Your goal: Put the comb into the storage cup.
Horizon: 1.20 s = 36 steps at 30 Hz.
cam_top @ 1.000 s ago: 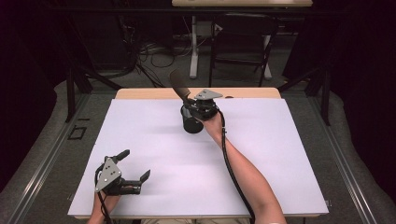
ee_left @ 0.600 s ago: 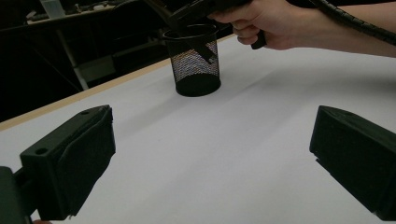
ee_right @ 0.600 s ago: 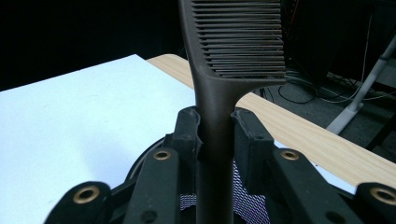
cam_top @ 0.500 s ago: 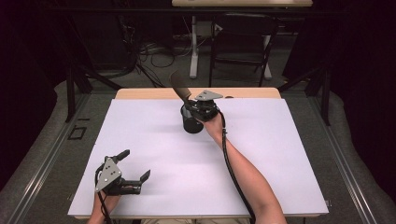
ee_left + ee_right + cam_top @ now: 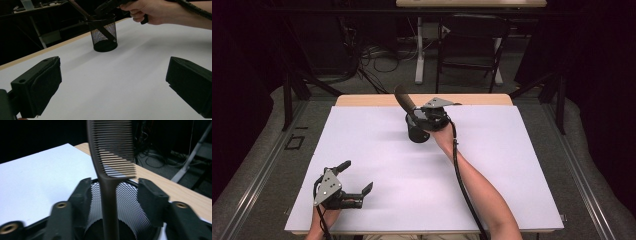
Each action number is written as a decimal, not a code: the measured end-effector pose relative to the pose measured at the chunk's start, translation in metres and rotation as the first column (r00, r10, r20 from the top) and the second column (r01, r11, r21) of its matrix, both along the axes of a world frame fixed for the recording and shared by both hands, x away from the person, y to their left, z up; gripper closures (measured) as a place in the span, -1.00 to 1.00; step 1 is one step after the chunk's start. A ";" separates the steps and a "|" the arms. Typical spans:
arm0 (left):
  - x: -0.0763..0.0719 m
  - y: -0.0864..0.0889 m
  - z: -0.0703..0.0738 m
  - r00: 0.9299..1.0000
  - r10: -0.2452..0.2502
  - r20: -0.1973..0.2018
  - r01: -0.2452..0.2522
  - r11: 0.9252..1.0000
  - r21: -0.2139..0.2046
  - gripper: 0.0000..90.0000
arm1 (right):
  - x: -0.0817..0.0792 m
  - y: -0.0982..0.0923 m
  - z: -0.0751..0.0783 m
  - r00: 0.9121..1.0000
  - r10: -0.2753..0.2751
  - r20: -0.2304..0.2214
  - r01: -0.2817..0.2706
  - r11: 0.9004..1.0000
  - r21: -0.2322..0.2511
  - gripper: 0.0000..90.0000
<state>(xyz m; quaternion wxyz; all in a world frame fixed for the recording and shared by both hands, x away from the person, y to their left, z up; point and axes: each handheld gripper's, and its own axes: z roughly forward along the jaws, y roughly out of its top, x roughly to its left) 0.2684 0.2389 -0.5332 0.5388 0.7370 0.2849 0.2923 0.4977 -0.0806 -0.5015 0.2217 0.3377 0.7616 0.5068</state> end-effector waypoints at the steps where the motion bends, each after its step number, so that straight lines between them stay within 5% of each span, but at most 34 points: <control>1: 0.000 0.000 0.000 1.000 -0.001 0.000 0.001 1.000 0.001 -0.99 | -0.001 -0.002 0.002 1.000 0.009 -0.018 -0.009 1.000 0.002 -0.13; 6: 0.000 -0.001 0.000 1.000 0.000 -0.001 0.000 1.000 0.001 -0.99 | -0.007 -0.014 0.006 0.996 0.043 -0.073 -0.044 0.999 -0.014 -0.32; 19: 0.000 -0.001 0.000 1.000 0.003 -0.002 -0.003 1.000 0.004 -0.99 | -0.030 -0.039 0.011 0.987 0.115 -0.115 -0.117 0.993 -0.010 -0.66; 36: -0.006 0.001 0.000 1.000 0.011 -0.001 -0.011 1.000 0.014 -0.99 | -0.060 -0.071 0.003 0.979 0.135 -0.155 -0.145 0.988 -0.058 -0.82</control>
